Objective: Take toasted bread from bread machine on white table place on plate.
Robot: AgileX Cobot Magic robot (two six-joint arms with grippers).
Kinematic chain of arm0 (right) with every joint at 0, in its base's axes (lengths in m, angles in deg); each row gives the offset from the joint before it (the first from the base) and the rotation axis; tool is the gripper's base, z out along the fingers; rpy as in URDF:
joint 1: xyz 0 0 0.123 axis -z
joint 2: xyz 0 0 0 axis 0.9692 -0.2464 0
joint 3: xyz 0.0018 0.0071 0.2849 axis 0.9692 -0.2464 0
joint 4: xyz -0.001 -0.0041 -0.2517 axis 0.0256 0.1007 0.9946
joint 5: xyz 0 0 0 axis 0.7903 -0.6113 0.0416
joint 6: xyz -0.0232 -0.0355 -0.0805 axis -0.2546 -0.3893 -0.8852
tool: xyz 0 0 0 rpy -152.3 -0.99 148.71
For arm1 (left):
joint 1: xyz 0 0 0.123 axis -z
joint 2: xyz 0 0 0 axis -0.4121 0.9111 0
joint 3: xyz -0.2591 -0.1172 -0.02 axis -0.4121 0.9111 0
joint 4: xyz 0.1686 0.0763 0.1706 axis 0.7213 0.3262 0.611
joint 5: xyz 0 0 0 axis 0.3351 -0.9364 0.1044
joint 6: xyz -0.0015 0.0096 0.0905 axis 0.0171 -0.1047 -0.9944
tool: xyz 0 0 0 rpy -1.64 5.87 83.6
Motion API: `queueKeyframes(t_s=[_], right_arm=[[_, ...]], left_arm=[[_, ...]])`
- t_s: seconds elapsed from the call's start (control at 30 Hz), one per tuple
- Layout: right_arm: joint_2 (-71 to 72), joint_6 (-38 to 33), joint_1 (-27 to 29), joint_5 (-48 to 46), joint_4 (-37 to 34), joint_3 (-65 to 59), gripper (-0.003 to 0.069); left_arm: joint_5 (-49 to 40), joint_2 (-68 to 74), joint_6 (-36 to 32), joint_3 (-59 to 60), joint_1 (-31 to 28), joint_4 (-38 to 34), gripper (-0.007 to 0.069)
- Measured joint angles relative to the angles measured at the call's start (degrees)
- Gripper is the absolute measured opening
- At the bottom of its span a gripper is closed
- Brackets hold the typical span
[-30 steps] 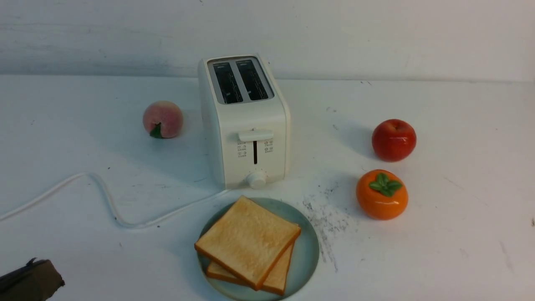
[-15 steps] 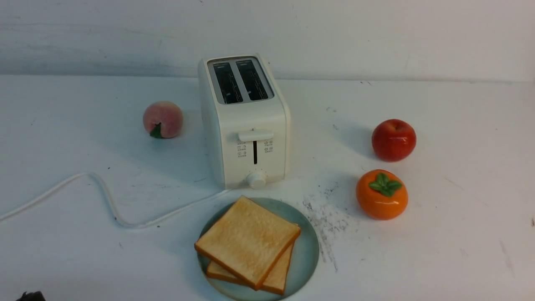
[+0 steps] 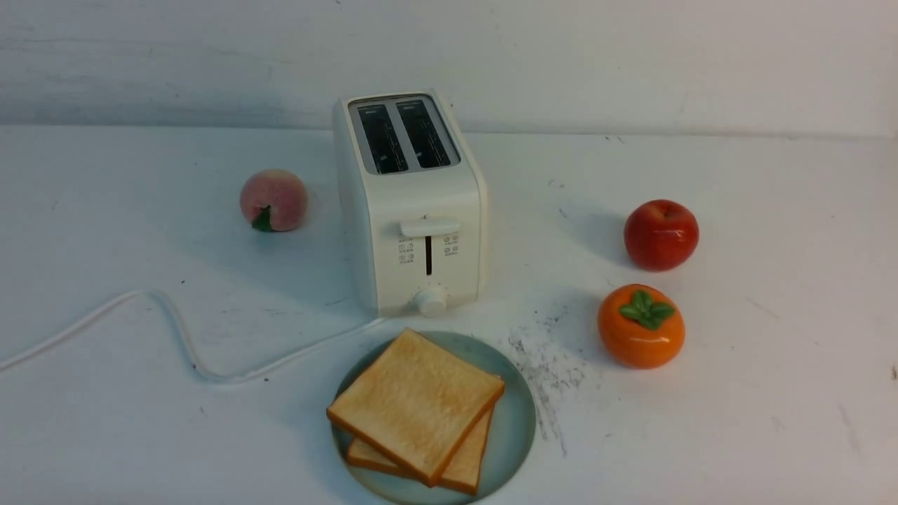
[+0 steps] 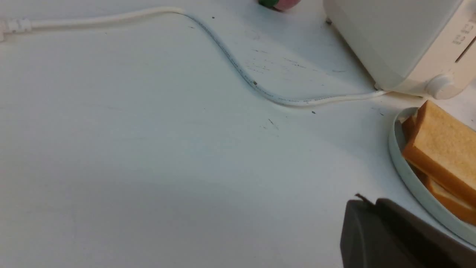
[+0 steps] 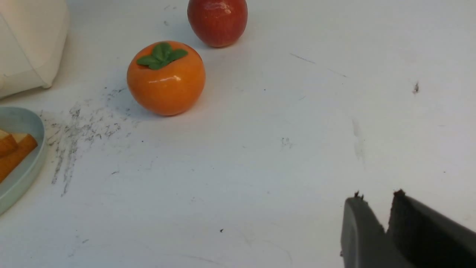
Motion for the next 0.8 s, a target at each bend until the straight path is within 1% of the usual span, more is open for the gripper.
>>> queueKeyframes(t_s=[0.3,0.8], right_arm=[[0.00,0.00,0.00,0.00,0.00,0.00,0.0138],[0.00,0.00,0.00,0.00,0.00,0.00,0.0150]], left_arm=[[-0.24,0.00,0.00,0.02,-3.60,0.12,0.0024],[-0.30,0.00,0.00,0.02,-3.66,0.12,0.0037]])
